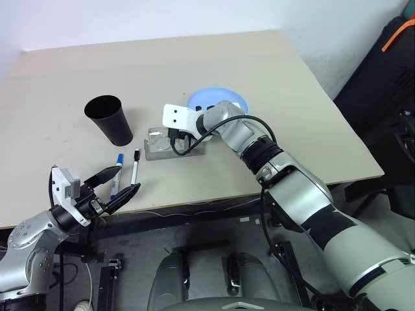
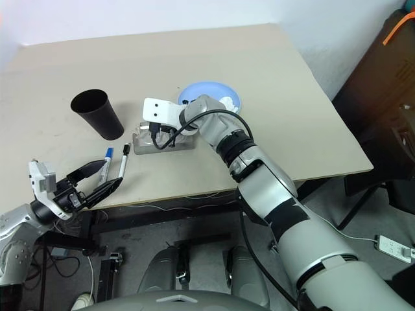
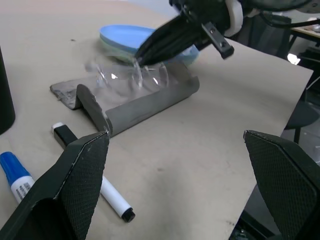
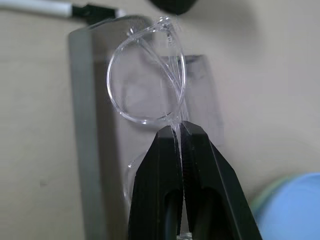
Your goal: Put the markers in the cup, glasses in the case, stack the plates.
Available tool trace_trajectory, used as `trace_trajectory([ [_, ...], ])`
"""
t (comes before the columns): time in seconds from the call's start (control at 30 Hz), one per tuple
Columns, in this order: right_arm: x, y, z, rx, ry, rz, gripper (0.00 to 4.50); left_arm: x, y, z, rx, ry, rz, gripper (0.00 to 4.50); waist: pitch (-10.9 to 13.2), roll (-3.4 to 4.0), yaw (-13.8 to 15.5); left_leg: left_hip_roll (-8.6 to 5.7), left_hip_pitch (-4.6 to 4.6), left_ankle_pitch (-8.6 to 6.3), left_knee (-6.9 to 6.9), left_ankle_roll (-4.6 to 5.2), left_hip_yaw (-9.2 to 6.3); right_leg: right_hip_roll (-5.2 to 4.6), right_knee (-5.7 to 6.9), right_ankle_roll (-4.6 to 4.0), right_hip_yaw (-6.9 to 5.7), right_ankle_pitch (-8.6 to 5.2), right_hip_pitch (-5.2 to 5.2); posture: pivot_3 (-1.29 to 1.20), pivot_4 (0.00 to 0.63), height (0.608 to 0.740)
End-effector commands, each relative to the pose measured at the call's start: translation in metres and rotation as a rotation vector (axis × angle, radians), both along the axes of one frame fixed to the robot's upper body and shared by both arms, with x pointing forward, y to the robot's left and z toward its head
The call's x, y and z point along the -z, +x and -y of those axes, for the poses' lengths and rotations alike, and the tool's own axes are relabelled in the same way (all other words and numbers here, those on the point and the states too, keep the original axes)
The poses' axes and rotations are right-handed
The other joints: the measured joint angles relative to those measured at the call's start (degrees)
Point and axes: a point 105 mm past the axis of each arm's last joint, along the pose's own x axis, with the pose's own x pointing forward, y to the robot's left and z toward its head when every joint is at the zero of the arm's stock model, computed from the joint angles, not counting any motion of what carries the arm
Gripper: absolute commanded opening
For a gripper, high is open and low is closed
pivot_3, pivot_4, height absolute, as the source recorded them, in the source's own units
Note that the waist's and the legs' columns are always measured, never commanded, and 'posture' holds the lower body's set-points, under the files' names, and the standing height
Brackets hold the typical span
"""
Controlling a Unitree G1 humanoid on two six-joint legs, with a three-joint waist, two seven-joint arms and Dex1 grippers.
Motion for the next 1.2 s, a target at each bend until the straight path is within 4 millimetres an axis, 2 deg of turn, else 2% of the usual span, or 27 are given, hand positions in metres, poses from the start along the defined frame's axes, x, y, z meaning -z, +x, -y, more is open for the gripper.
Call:
trace_trajectory([
  [0.03,0.005,-0.006,-0.002,-0.056,-0.087,0.038,0.03,-0.012,-0.002,0.0,0.005,0.021,0.048,4.5,0.0,-0.01,0.03,0.0,0.0,0.0,0.01,0.0,-0.01,0.0,0.0,0.0,0.0,0.0,0.01,0.0,0.15,0.738],
  [0.2,0.013,-0.007,0.001,-0.038,-0.132,0.008,0.03,-0.011,-0.001,0.001,0.004,0.013,0.049,4.5,-0.01,-0.01,-0.02,0.0,0.05,0.0,0.03,-0.01,-0.02,0.0,0.01,-0.01,0.0,0.0,0.05,0.0,0.15,0.738],
  [0.43,0.009,-0.009,0.001,-0.021,-0.101,-0.064,0.03,-0.01,0.0,0.002,0.005,0.01,0.049,4.5,-0.01,-0.02,0.01,0.0,0.06,0.0,0.03,-0.02,-0.01,-0.01,0.01,-0.01,0.0,0.0,0.06,0.0,0.15,0.738],
  [0.67,0.005,-0.006,0.002,0.019,-0.064,-0.096,1.98,-0.009,0.002,0.002,0.007,0.012,0.05,4.5,-0.01,-0.02,0.0,0.0,0.06,0.0,0.01,-0.02,-0.01,0.0,0.02,-0.01,0.0,0.0,0.05,0.0,0.15,0.738],
  [0.87,-0.014,0.0,-0.002,0.078,0.045,-0.122,1.98,-0.009,0.003,0.002,0.01,0.012,0.049,4.5,-0.01,-0.02,-0.02,0.0,0.05,0.0,0.01,-0.02,0.0,0.0,0.02,0.0,0.0,0.0,0.04,0.0,0.15,0.738],
  [1.1,-0.016,-0.003,-0.003,0.062,0.059,-0.152,1.98,-0.009,0.006,0.003,0.019,0.008,0.05,4.5,-0.01,-0.02,-0.02,0.0,0.04,0.0,0.0,-0.01,0.0,0.0,0.02,0.0,0.0,0.0,0.03,0.0,0.15,0.738],
  [1.2,-0.022,-0.008,-0.008,0.029,0.102,-0.191,1.98,-0.009,0.006,0.003,0.02,0.007,0.05,4.5,-0.01,-0.02,-0.02,0.0,0.04,0.01,0.01,-0.01,0.0,0.0,0.02,0.0,0.0,0.0,0.04,0.0,0.15,0.738],
])
